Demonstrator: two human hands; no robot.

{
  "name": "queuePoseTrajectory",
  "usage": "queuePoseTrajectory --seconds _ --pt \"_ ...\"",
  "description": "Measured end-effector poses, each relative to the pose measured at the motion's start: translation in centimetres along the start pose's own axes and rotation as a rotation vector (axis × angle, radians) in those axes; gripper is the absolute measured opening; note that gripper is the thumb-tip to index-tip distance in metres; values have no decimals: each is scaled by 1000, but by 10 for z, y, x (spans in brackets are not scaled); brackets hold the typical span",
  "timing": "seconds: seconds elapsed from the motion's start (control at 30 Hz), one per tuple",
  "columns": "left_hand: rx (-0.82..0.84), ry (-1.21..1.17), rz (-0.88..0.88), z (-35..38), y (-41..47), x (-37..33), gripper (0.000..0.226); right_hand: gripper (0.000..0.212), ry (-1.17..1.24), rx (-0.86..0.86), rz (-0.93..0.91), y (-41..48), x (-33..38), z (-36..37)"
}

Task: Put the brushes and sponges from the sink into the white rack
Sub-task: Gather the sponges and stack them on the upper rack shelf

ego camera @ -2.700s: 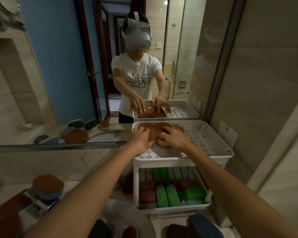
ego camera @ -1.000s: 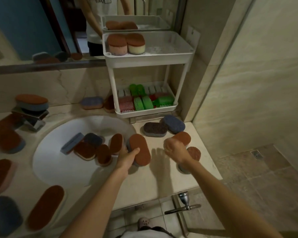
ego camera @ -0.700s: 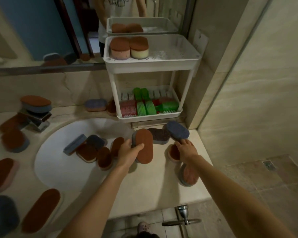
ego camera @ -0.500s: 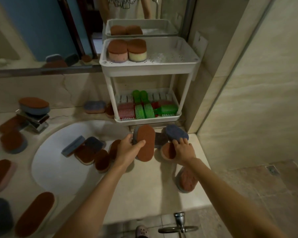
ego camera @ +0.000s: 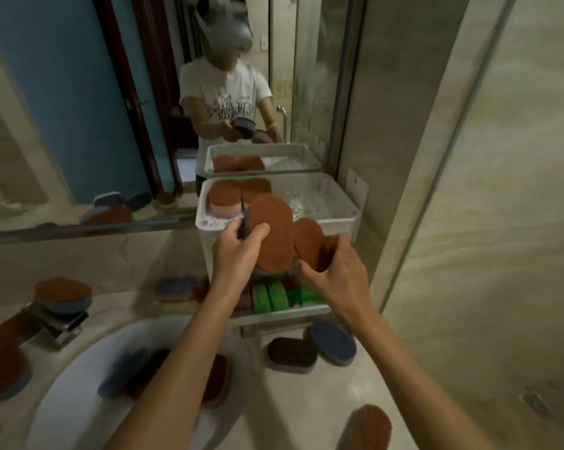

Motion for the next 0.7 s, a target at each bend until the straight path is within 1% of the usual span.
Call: queuePoseTrajectory --seconds 0.03,0.1,0.13,0.17,0.2,0.3,0.37,0.47,0.5,0.53,0.6,0.63,0.67,0.7 --pt "-1 -9 22 -1 10 -13 25 47 3 -45 -16 10 10 -7" --pt "-10 -10 56 -4 33 -34 17 44 14 -145 -35 31 30 -20" --pt "-23 2 53 -6 47 -39 14 43 17 -187 -30 43 38 -25" --pt "-33 20 34 -6 60 -44 16 42 13 -209 -14 57 43 -28" --pt "-36 39 -2 -7 73 -45 22 42 2 -198 20 73 46 -25" --pt "-4 -13 -140 -3 107 -38 37 55 2 -42 198 118 34 2" --pt "15 -24 -218 -1 127 -25 44 57 0 0 258 138 27 16" --pt "8 26 -257 -3 154 -5 53 55 -7 83 329 155 14 45" --pt "16 21 -275 -2 159 1 53 60 -8 125 369 159 7 58" --pt "29 -6 -295 1 165 8 52 72 -19 149 399 163 2 68" --pt "89 -174 -397 14 165 22 47 96 -60 179 435 174 -17 90" --pt "125 -268 -446 21 166 29 46 100 -77 193 445 179 -25 101" --pt "153 -333 -473 28 168 33 46 100 -83 202 442 184 -32 111" --pt "169 -371 -479 32 170 36 46 95 -98 201 421 187 -32 115"
Point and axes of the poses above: each hand's wrist, its own y-axis towards the middle knuckle, its own z-axis out of the palm, x = y × z, the point moved 10 cm from there along y, towards the middle knuckle, and after that the axes turned 1 degree about y, right-handed, at the moved point
